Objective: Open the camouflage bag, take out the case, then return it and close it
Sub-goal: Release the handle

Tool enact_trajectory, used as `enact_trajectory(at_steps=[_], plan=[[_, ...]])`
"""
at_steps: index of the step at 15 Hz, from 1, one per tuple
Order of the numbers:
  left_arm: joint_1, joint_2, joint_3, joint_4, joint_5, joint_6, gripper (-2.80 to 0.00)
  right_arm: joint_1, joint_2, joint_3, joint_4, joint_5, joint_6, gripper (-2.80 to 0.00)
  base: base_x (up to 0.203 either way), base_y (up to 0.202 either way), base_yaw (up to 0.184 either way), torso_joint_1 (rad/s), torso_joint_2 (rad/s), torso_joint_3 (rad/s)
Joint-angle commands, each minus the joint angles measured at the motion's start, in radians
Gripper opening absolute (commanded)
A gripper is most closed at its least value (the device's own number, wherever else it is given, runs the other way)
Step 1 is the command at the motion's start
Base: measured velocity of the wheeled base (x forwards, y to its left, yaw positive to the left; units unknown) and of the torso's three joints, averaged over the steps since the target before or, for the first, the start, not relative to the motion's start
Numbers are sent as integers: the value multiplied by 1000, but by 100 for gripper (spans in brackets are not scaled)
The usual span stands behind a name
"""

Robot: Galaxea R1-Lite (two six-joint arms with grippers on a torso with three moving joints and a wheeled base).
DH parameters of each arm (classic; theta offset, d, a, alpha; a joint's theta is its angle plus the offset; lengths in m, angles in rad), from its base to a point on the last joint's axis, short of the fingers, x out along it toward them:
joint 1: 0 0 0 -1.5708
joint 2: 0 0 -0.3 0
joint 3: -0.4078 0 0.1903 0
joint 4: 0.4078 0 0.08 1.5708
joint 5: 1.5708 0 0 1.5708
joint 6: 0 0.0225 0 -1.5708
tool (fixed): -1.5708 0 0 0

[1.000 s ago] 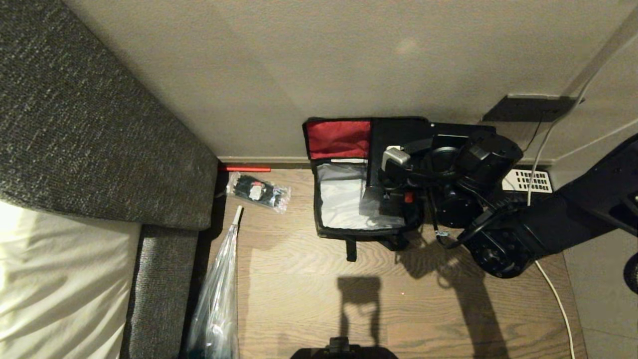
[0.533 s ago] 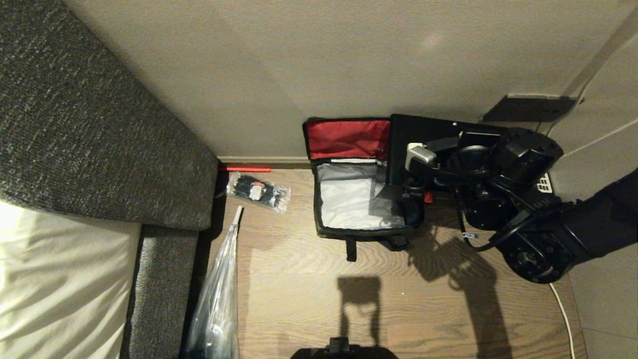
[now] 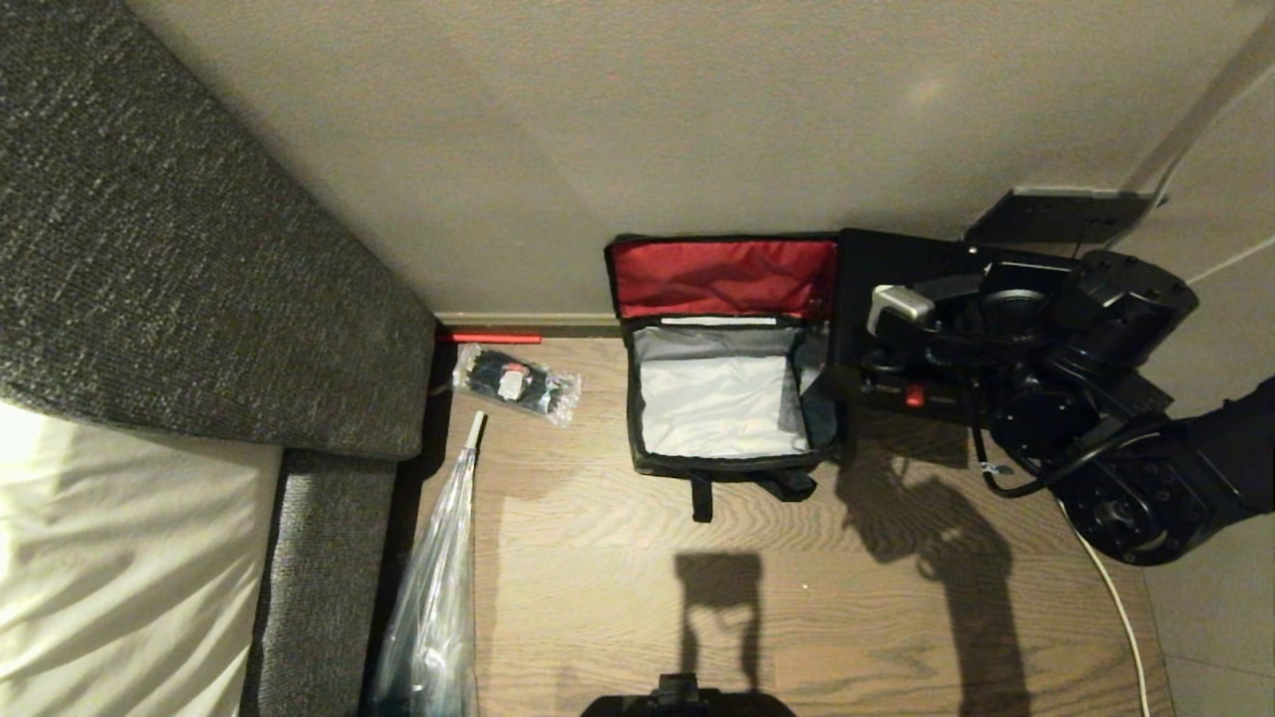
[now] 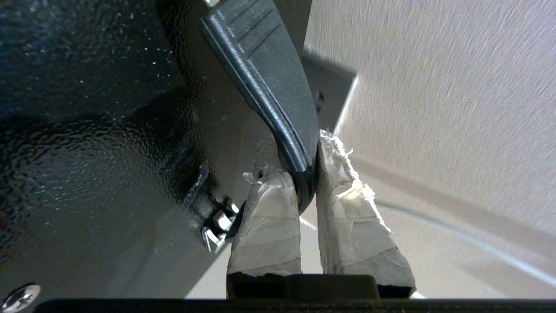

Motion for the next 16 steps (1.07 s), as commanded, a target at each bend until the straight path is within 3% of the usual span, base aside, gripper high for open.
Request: enact_trajectory(at_steps=[1,16], plan=[[0,0,0,0,0,0,-280,-32,-6,12,-9,-4,-2,-280,0,0,0,0,0,0],[0,0,0,0,0,0,-280,-184,39,43,-11,-2,52,-280,0,0,0,0,0,0]])
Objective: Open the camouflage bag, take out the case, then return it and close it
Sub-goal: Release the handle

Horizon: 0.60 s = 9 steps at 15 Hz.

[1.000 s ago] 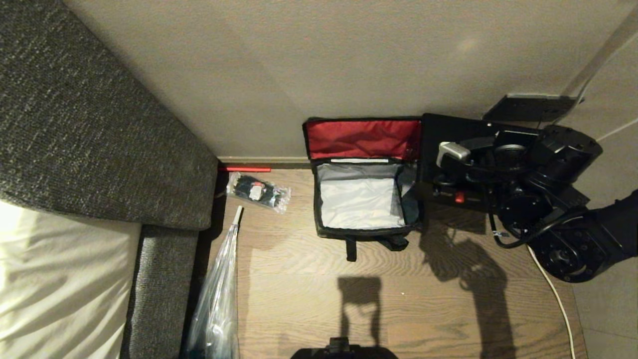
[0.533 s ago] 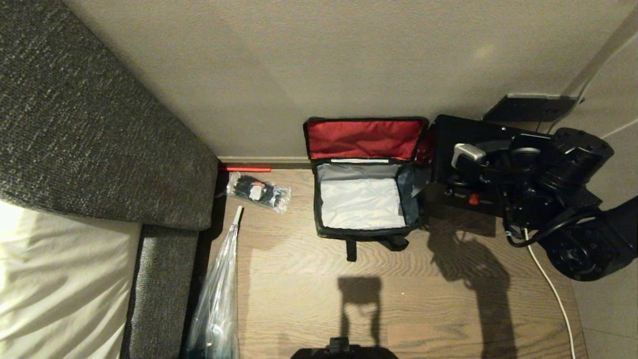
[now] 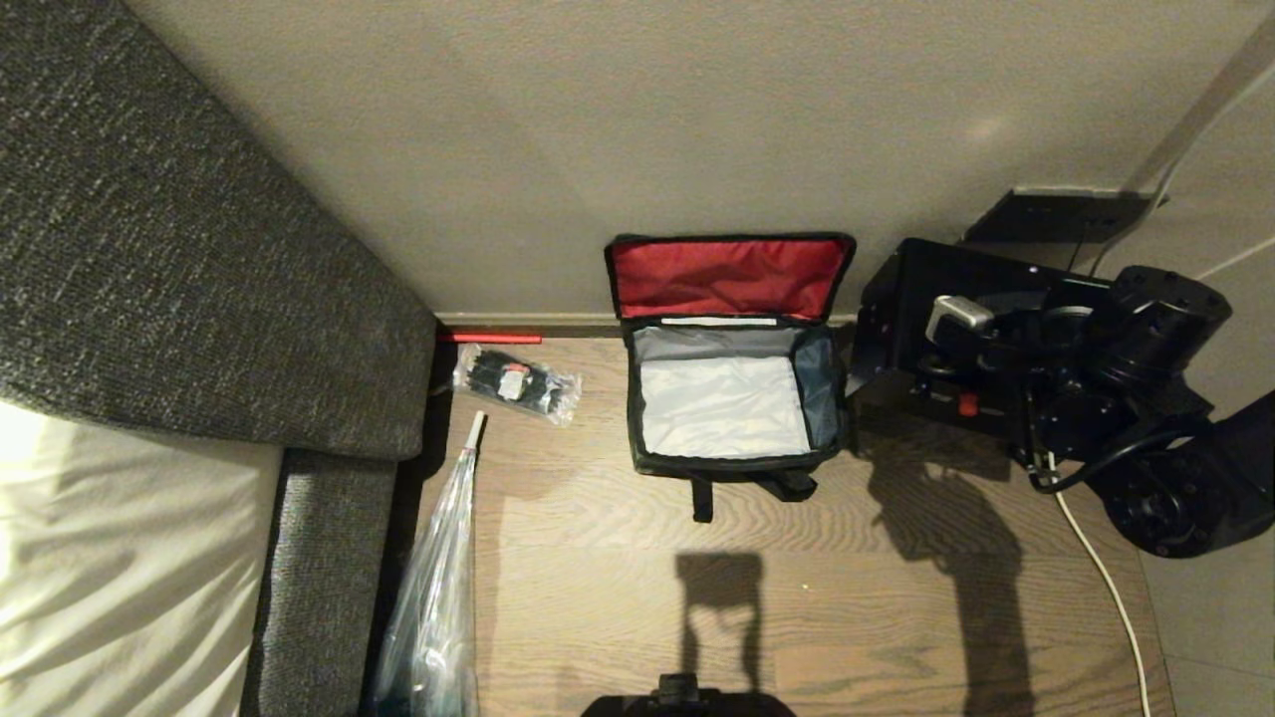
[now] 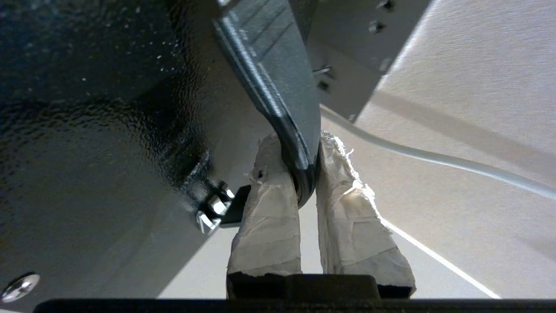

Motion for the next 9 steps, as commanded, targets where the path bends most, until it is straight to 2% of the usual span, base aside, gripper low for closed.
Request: enact_trajectory(at_steps=[1,9], plan=[[0,0,0,-1,1,0,-280,-19,27,-3,-9,-5,-7,-280,0,0,0,0,0,0],[0,0,0,-1,1,0,-280,-63,83,-18,-9,-2,19,-280,0,0,0,0,0,0]])
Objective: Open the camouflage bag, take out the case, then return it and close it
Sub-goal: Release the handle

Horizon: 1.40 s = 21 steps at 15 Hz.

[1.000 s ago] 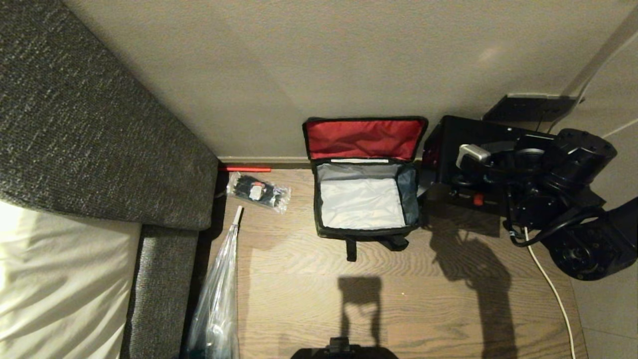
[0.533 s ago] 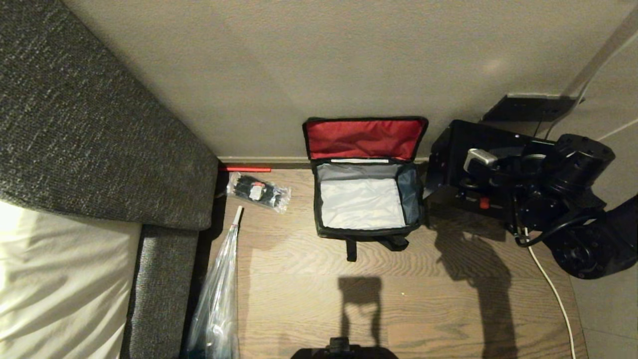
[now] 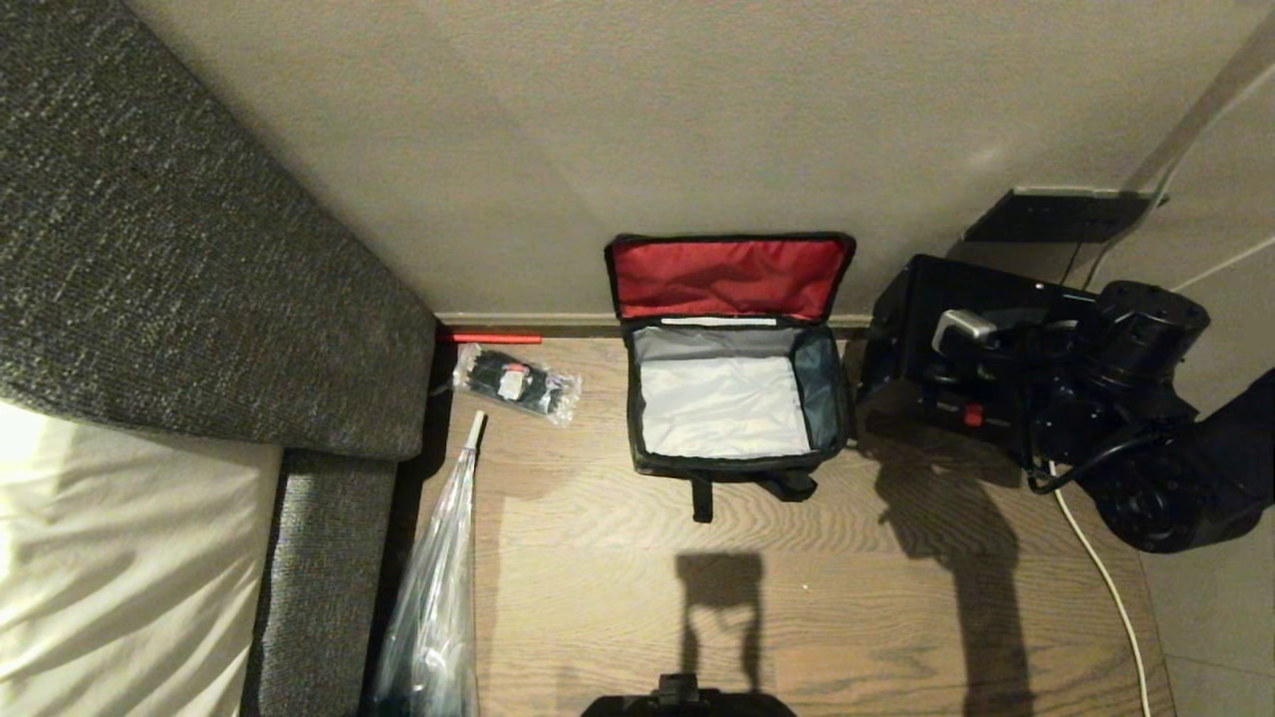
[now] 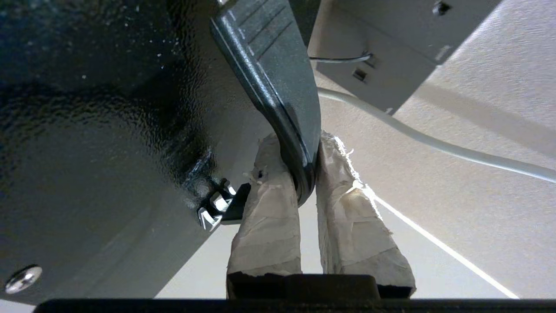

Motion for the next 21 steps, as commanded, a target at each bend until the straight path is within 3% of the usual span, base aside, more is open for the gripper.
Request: enact_trajectory(at_steps=[1,8,21], plan=[[0,0,0,0,0,0,-280,-13,24,-6,-10,-4,-7,-280,0,0,0,0,0,0],[0,0,0,0,0,1,-280,-34,105,-14,-8,-2,51,-280,0,0,0,0,0,0],[0,0,1,0,0,0,-280,-34,275,-103,-53,-5,83,-280,0,0,0,0,0,0]])
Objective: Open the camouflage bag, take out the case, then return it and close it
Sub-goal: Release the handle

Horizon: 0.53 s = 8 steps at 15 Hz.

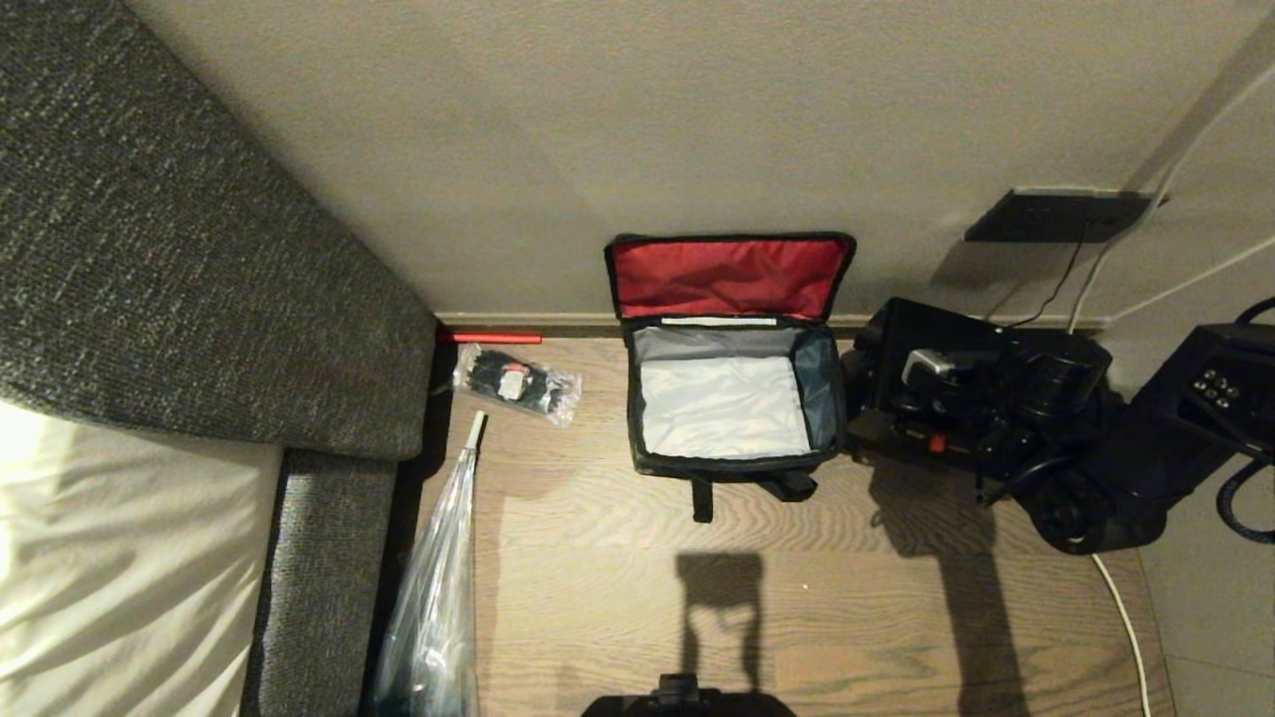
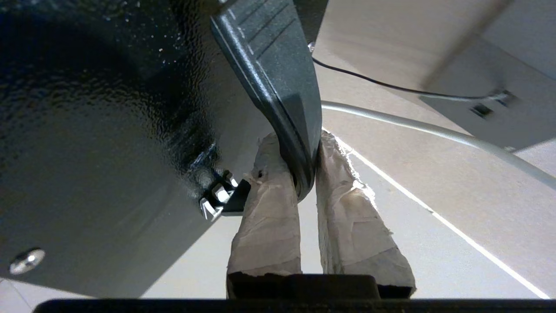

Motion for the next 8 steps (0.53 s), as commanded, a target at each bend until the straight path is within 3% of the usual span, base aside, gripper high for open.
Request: enact_trajectory(at_steps=[1,8], plan=[[0,0,0,-1,0,0,-280,-3,45,-20,-15,-4,-9,-280,0,0,0,0,0,0],[0,0,0,0,0,0,-280,-22,99,-62,-9,-3,-8,-280,0,0,0,0,0,0]])
